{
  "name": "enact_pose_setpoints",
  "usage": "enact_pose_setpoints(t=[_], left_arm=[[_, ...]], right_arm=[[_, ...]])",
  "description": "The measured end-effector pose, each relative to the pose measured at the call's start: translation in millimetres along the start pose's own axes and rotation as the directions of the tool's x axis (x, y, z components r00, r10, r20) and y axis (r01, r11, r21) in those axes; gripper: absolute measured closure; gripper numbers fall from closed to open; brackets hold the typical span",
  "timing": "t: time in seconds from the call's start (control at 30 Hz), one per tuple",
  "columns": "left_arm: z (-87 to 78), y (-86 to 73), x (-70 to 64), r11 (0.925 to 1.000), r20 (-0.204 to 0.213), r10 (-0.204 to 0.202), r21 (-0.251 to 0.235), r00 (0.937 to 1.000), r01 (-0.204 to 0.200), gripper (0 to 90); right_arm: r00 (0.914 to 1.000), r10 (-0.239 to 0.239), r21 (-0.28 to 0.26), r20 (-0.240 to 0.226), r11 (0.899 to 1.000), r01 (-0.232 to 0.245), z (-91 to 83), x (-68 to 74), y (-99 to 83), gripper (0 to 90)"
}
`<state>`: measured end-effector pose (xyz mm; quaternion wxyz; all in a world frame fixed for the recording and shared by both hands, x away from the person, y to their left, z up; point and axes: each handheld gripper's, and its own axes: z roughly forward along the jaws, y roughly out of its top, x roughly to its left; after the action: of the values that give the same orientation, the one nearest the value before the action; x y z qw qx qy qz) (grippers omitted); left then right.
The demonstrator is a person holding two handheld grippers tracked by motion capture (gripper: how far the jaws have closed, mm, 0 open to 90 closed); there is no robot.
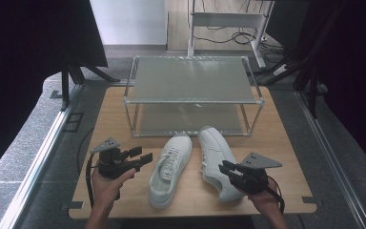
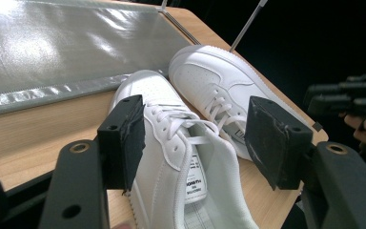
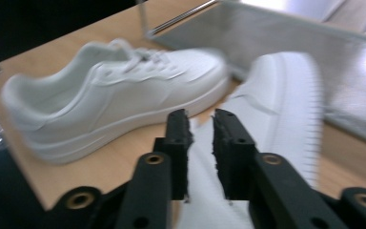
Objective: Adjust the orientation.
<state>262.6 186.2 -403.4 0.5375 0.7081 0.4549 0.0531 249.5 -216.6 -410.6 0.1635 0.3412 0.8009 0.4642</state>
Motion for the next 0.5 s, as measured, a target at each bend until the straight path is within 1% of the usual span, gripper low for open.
enact_pose_setpoints(t=[0.07,0.1,0.13,0.23,0.33,0.47,0.5], left_arm=[[0.3,-1.7,1.9,0.9999,-0.004,-0.002,0.01,1.0,0.002,39.4],[0.5,-2.4,3.4,0.9999,-0.006,-0.007,0.015,1.0,0.007,39.5],[0.7,-3.3,4.8,0.9998,-0.009,-0.013,0.017,0.9999,0.013,39.5],[1.7,-5.4,8.0,0.9993,-0.01,-0.027,0.027,0.9996,0.027,39.7],[3.5,-6.9,9.8,0.9986,-0.007,-0.034,0.039,0.9994,0.035,39.6],[3.6,-7.2,9.9,0.9985,-0.006,-0.037,0.041,0.9993,0.037,39.7],[3.4,-7.2,10.1,0.9984,-0.007,-0.037,0.042,0.9993,0.038,39.7]], right_arm=[[0.9994,-0.011,0.025,-0.033,1.0,0.012,5.8,4.3,-1.4,83.4],[0.9977,-0.02,0.052,-0.065,0.998,0.024,10.5,7.8,-2.2,88.2],[0.9977,-0.02,0.052,-0.065,0.998,0.024,10.5,7.8,-2.2,88.2],[0.9953,-0.025,0.095,-0.094,0.995,0.034,17.0,12.2,-3.6,89.7],[0.9944,-0.038,0.15,-0.099,0.987,0.053,25.4,18.3,-9.4,89.7],[0.9937,-0.052,0.204,-0.099,0.976,0.071,32.8,24.8,-18.0,89.8],[0.9946,-0.067,0.223,-0.08,0.971,0.083,35.0,27.2,-21.6,89.8]])
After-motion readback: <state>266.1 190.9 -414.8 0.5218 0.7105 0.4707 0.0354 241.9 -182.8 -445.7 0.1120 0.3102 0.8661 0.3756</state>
